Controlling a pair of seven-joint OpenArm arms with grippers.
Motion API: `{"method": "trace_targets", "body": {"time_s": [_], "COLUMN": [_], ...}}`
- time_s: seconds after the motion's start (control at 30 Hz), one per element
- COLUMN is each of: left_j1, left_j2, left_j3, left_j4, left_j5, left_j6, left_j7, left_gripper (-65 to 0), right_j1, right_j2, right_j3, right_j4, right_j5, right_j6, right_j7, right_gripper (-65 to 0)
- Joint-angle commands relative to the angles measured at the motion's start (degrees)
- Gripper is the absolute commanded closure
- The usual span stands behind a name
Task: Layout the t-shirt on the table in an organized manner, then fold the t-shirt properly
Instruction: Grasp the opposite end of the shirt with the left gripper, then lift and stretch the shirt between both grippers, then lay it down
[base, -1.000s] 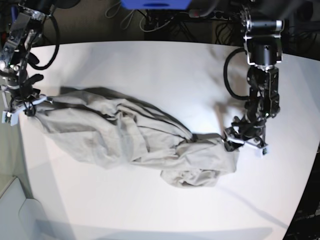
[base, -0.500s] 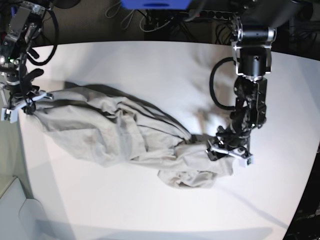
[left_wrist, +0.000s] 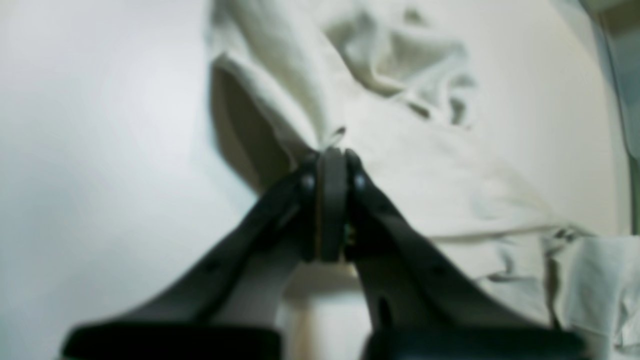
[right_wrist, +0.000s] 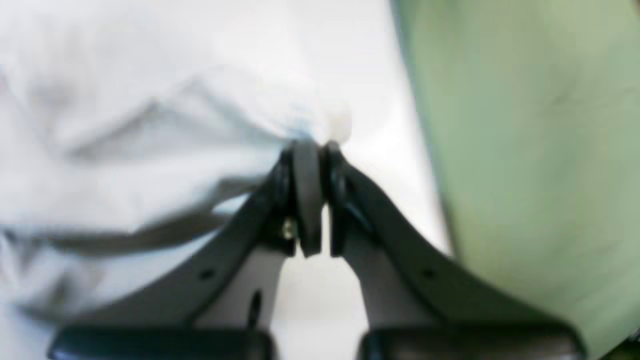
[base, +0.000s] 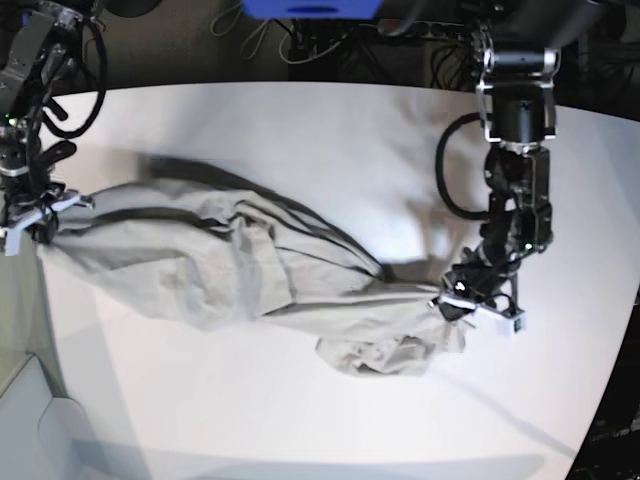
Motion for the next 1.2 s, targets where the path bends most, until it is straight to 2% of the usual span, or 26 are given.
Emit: {"method": "trace_targets", "body": {"time_s": [0.0, 0.07, 0.17, 0.33, 0.4, 0.57, 0.7, 1.0, 1.17], "left_j1": [-0.32, 1.79, 3.55, 3.29, 3.02, 4.87, 6.72, 15.95, 22.89], "left_j2": [-1.36, -4.52, -7.6, -9.8, -10.59, -11.03, -10.41, -10.15, -8.66], "left_j3": [-0.13, -0.57, -6.2, -20.79, -24.92, -25.89, -25.71, -25.71, -25.8], "left_j4": [4.08, 9.79, 14.54, 17.09, 16.83, 16.39, 16.39, 17.09, 20.17], "left_j5": [-1.86, -5.46, -10.47, -18.39, -19.35, -19.18, -19.18, -20.06, -26.03], "left_j6": [-0.53, -0.53, -0.45, -0.45, -0.45, -0.45, -0.45, -0.97, -0.97], "left_j7": [0.27, 2.38, 5.28, 15.39, 17.85, 18.91, 19.09, 19.52, 19.52], "left_gripper": [-0.3, -0.3, -0.3, -0.3, -0.3, -0.3, -0.3, -0.3, -0.3], "right_j1": [0.75, 1.54, 3.91, 10.06, 12.44, 12.61, 10.68, 3.91, 1.19], "right_j2": [0.82, 0.91, 0.91, 0.3, -0.67, -1.73, -3.57, -3.57, -3.66], "right_j3": [0.27, 0.27, 0.27, 5.45, 7.12, 7.21, 5.63, 5.8, 5.45], "right_j4": [2.04, 4.59, 5.91, 6.17, 5.99, 5.82, 4.41, 4.32, 4.24], "right_j5": [0.38, 0.38, 0.38, 0.38, 0.38, 0.47, 0.47, 0.47, 0.47], "right_j6": [0.35, 0.35, 0.35, 0.26, 0.26, 0.35, 3.69, 4.13, 4.13], "right_j7": [1.65, 1.56, 1.3, 1.12, 0.42, -6.18, -6.44, -6.44, -6.44], "right_gripper": [0.0, 0.0, 0.0, 0.0, 0.0, 0.0, 0.0, 0.0, 0.0]}}
